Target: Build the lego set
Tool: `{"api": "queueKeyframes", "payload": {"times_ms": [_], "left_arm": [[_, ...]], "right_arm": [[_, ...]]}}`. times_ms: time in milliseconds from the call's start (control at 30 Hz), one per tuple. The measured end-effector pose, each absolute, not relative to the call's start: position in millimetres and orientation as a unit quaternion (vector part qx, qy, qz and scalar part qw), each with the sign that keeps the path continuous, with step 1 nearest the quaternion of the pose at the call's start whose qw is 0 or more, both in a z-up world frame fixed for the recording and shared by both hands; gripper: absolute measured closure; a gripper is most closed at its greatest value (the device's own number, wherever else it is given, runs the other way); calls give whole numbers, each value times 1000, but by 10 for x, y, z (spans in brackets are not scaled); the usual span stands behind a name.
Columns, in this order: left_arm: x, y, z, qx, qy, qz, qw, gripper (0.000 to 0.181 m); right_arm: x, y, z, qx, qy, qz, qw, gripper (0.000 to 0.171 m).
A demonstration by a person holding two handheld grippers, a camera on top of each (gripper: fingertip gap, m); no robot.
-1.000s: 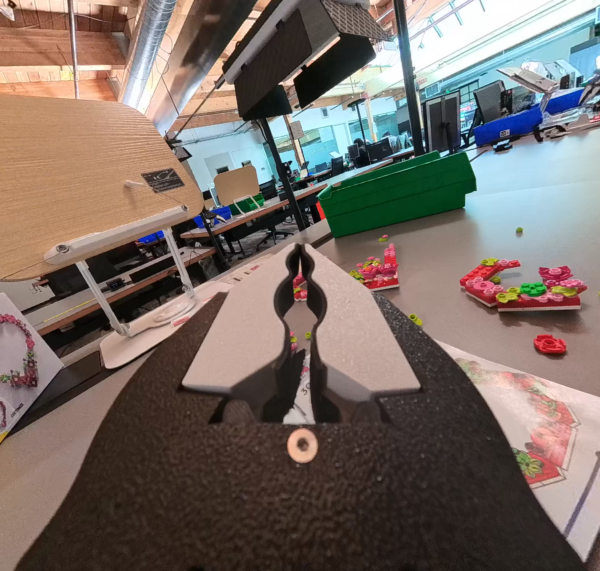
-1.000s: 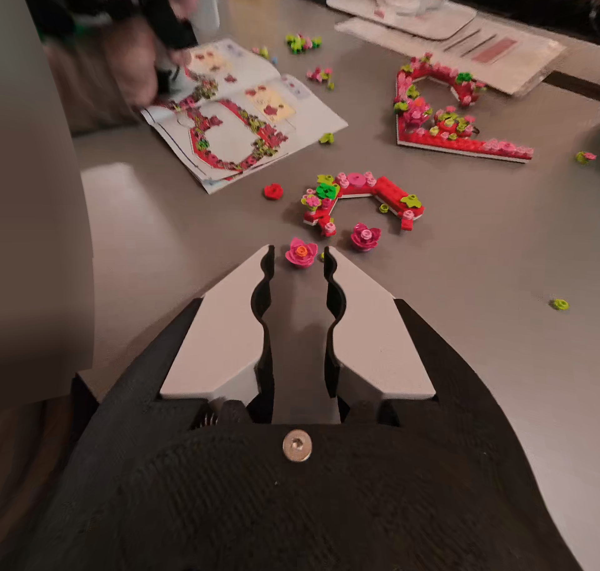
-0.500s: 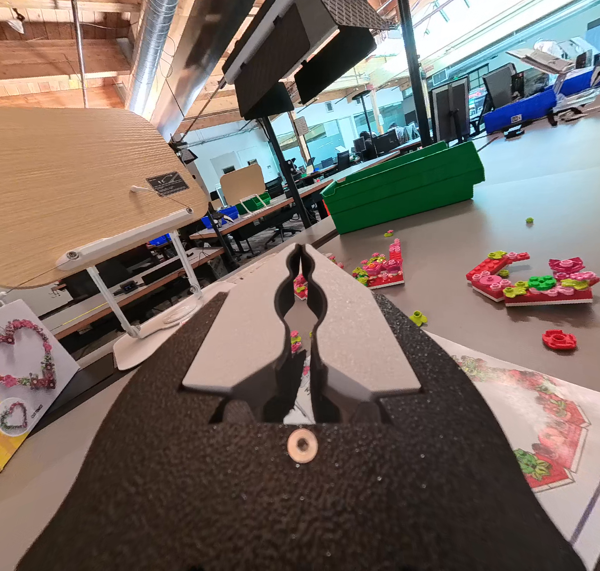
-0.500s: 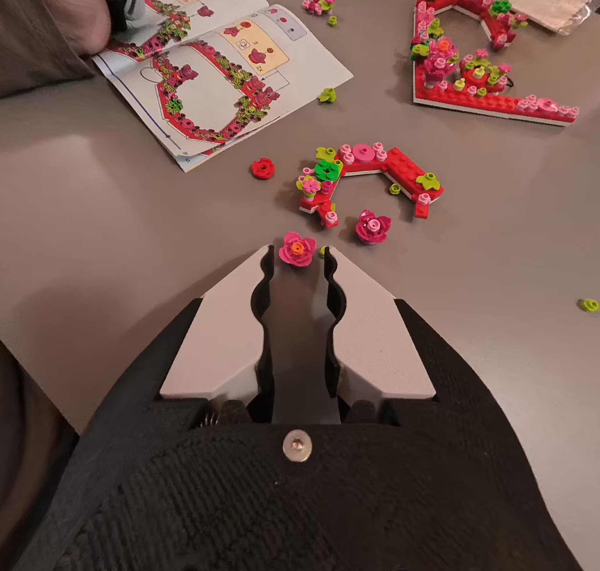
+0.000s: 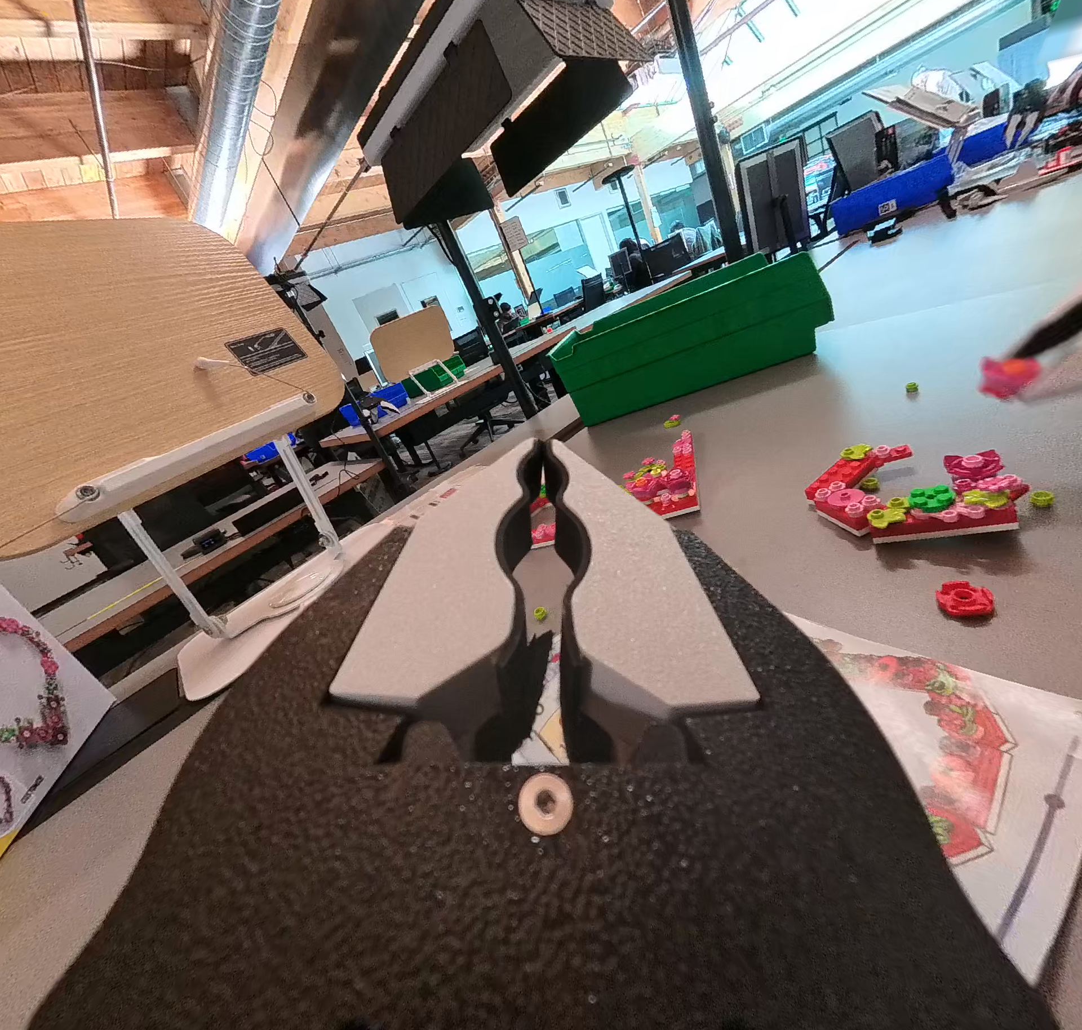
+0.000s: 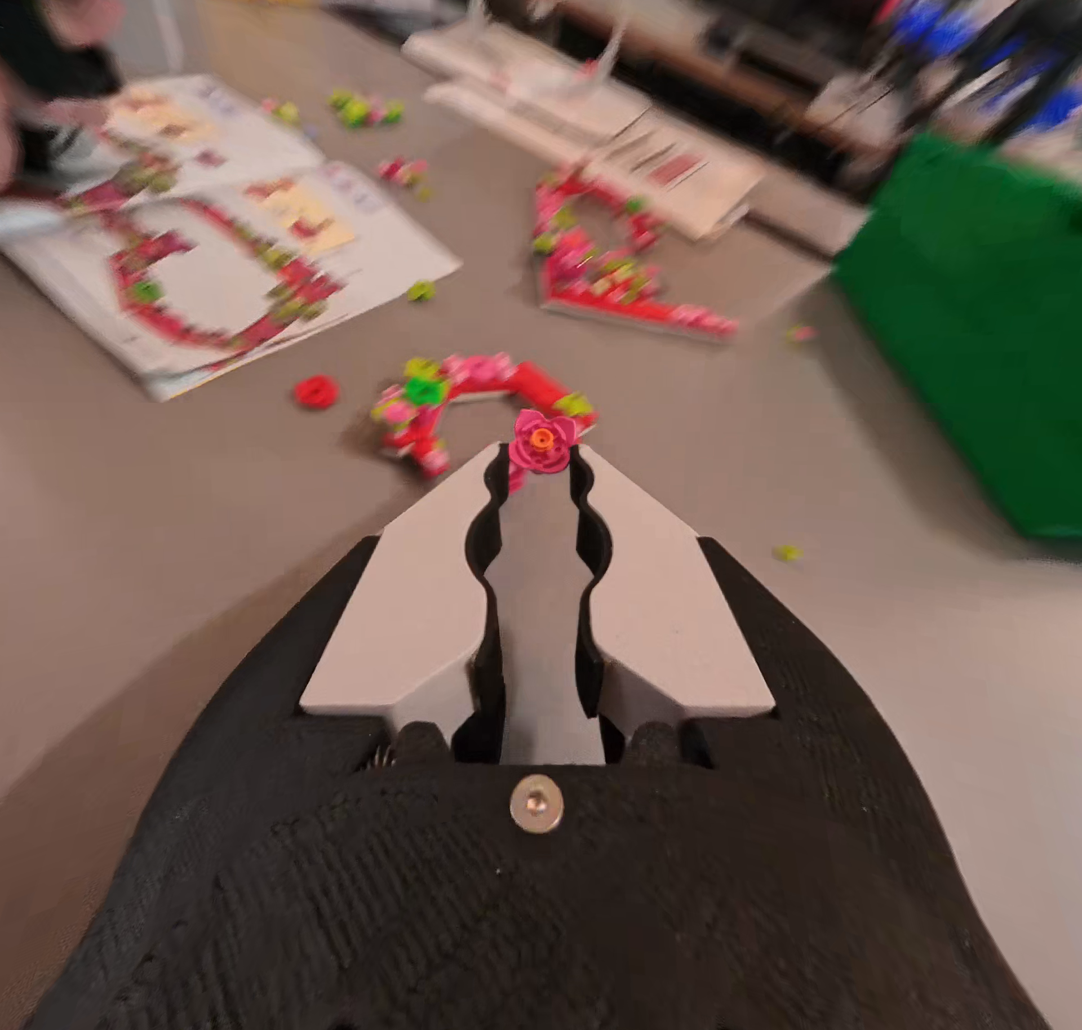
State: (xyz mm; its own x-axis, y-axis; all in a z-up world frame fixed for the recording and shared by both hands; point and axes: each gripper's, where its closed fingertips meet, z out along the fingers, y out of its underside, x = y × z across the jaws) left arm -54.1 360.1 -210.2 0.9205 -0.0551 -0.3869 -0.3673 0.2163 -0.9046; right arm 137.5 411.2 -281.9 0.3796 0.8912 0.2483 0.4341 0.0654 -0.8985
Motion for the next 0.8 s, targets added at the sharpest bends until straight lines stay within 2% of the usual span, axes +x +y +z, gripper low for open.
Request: {"api": "queueKeyframes", "payload": {"times_ms": [33, 167, 233, 533, 800], "left_arm": [[-531, 3598, -2101, -617, 172, 100, 761, 181], [-483, 3596, -2110, -616, 183, 101, 759, 181], [-468, 3594, -2113, -615, 187, 102, 759, 181], [-411, 3606, -2143, -617, 203, 88, 755, 181], [-436, 3621, -2158, -620, 200, 88, 753, 181]], "right_arm": [[1404, 4226, -2699, -631, -490, 206, 564, 153], [1460, 4537, -2296, -544, -423, 155, 708, 153], [1414, 4711, -2213, -505, -418, 123, 745, 153], [1049, 5731, -2104, -533, -339, 133, 764, 153], [739, 5986, -2108, -512, -366, 98, 771, 152]]}}
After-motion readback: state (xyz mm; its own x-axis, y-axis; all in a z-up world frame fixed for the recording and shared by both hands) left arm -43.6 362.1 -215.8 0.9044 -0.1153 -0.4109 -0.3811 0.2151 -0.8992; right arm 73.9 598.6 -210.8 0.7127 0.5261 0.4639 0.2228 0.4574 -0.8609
